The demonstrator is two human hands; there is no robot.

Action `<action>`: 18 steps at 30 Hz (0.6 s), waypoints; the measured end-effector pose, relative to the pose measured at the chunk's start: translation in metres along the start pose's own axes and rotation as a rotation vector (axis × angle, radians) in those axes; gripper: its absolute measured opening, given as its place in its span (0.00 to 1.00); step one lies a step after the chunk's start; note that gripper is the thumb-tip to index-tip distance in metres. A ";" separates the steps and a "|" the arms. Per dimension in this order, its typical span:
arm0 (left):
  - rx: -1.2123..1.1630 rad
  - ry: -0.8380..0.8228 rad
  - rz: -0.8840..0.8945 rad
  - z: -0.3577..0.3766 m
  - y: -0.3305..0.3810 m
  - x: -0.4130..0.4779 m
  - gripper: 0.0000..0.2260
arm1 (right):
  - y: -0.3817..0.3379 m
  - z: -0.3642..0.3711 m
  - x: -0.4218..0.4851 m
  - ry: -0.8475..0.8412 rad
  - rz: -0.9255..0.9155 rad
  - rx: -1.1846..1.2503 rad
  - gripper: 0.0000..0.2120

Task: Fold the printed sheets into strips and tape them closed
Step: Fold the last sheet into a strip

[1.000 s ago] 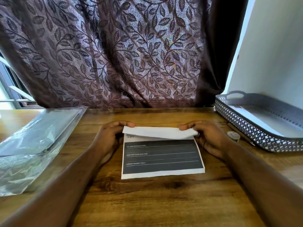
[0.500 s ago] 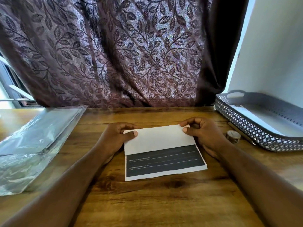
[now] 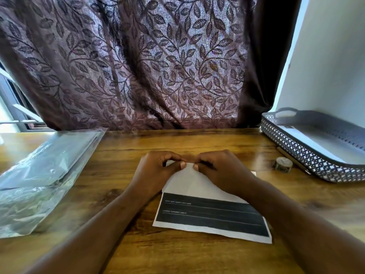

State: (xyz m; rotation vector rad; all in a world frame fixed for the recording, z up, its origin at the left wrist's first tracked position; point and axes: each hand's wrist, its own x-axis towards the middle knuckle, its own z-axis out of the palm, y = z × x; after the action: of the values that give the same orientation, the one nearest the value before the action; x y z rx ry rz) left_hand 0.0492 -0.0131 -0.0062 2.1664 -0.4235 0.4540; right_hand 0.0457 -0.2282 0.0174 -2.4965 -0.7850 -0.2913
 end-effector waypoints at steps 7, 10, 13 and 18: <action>-0.070 0.050 -0.135 -0.013 -0.016 0.007 0.03 | 0.035 -0.022 0.001 -0.073 0.121 -0.025 0.08; -0.075 0.081 -0.159 -0.019 -0.023 0.010 0.06 | 0.055 -0.033 -0.004 -0.046 0.227 0.108 0.06; -0.068 0.104 -0.167 -0.019 -0.025 0.010 0.05 | 0.066 -0.034 -0.009 -0.022 0.283 0.292 0.05; -0.033 0.114 -0.195 -0.019 -0.024 0.010 0.01 | 0.075 -0.026 -0.009 0.026 0.340 0.509 0.03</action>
State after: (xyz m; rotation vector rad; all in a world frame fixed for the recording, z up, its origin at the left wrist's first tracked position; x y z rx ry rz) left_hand 0.0657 0.0145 -0.0074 2.1128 -0.1539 0.4557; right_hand 0.0809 -0.2989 0.0066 -2.0848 -0.3518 0.0013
